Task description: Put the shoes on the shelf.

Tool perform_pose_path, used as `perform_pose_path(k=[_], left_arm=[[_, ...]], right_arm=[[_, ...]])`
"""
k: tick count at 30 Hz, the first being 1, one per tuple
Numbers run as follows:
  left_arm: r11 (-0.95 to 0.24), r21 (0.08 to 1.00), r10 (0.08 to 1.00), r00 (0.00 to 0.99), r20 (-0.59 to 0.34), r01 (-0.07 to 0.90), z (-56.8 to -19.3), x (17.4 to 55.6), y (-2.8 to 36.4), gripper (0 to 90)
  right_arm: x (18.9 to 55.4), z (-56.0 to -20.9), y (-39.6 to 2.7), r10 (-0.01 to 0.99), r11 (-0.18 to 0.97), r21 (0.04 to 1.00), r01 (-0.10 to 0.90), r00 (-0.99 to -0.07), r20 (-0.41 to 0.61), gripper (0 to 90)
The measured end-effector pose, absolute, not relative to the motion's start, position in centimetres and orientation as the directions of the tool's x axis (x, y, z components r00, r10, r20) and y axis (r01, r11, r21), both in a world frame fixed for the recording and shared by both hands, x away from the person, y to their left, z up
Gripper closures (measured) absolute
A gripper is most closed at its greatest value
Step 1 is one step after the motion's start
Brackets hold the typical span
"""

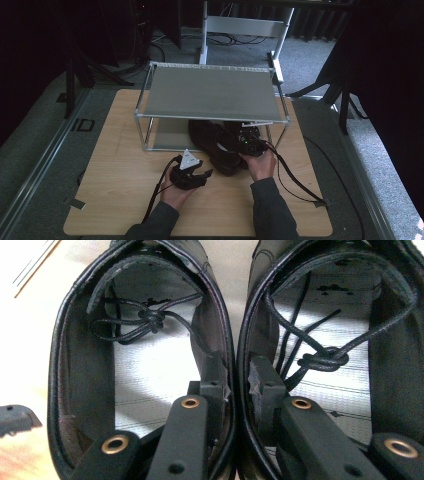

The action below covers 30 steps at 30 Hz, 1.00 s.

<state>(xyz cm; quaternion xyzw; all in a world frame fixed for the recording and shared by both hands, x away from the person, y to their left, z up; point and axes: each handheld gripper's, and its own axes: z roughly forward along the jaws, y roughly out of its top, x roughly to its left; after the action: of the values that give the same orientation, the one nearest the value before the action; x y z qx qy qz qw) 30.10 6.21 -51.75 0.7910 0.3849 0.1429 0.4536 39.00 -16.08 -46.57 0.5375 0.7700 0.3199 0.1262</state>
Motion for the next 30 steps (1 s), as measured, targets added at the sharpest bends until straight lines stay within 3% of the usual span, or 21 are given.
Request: perform_pose_path(k=[15, 22, 30], left_arm=[[-0.317, 0.826, 0.745, 0.661, -0.088, 0.467, -51.5, 31.6, 4.5, 46.3], [-0.278, 0.825, 0.807, 0.586, -0.078, 0.493, -51.6, 32.4, 4.3, 67.9], [-0.295, 0.807, 0.824, 0.563, -0.056, 0.512, -51.6, 33.6, 3.5, 85.5]], right_arm=[[39.6, -47.2, -15.4, 0.934, 0.130, 0.662, 0.738, -0.315, 0.168, 79.7], [39.6, -47.1, -15.4, 0.941, 0.103, 0.677, 0.729, -0.292, 0.172, 79.7], [39.6, -47.3, -15.0, 0.951, 0.060, 0.696, 0.715, -0.253, 0.178, 79.6]])
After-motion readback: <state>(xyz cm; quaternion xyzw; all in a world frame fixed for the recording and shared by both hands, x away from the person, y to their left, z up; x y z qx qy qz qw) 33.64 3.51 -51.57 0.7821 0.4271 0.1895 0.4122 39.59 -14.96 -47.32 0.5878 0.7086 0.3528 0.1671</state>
